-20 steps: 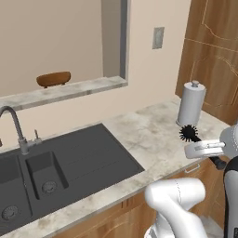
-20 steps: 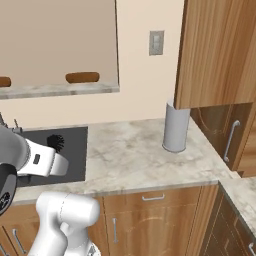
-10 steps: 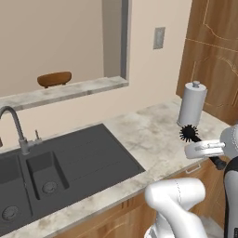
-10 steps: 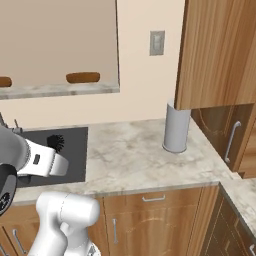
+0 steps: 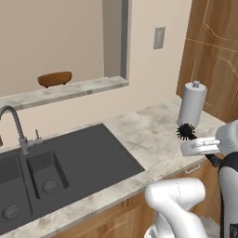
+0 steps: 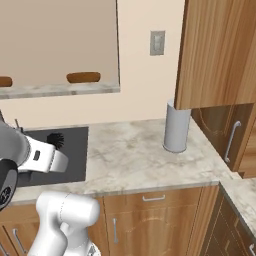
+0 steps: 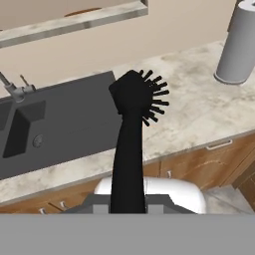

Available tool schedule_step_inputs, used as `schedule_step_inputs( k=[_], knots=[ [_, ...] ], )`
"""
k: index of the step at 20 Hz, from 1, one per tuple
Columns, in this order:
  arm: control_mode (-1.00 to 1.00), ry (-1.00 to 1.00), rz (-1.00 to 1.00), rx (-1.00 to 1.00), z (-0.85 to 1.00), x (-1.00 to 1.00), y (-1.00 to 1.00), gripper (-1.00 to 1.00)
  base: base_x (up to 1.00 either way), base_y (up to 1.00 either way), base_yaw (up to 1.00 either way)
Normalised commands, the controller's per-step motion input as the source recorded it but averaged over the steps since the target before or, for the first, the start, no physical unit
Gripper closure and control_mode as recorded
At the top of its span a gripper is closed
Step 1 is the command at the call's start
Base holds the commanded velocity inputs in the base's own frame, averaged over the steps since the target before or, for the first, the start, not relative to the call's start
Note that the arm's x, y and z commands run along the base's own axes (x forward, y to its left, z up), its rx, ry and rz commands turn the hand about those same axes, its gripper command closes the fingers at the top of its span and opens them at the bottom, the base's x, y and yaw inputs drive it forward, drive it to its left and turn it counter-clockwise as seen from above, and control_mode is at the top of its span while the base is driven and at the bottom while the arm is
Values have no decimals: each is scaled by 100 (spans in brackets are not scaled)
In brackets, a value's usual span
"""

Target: Locate and retrieve the dish brush and dish brush from the cabinet. Place them next to the sink.

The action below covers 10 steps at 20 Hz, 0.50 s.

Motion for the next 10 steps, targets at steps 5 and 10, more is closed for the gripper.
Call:
schedule_step_inputs(
  k=[5,10],
  knots=[
    [-100,0,-2,-3,-1,65,42,100,0,0,0],
    [-100,5,-1,-1,-17,59,35,100,0,0,0]
  ],
)
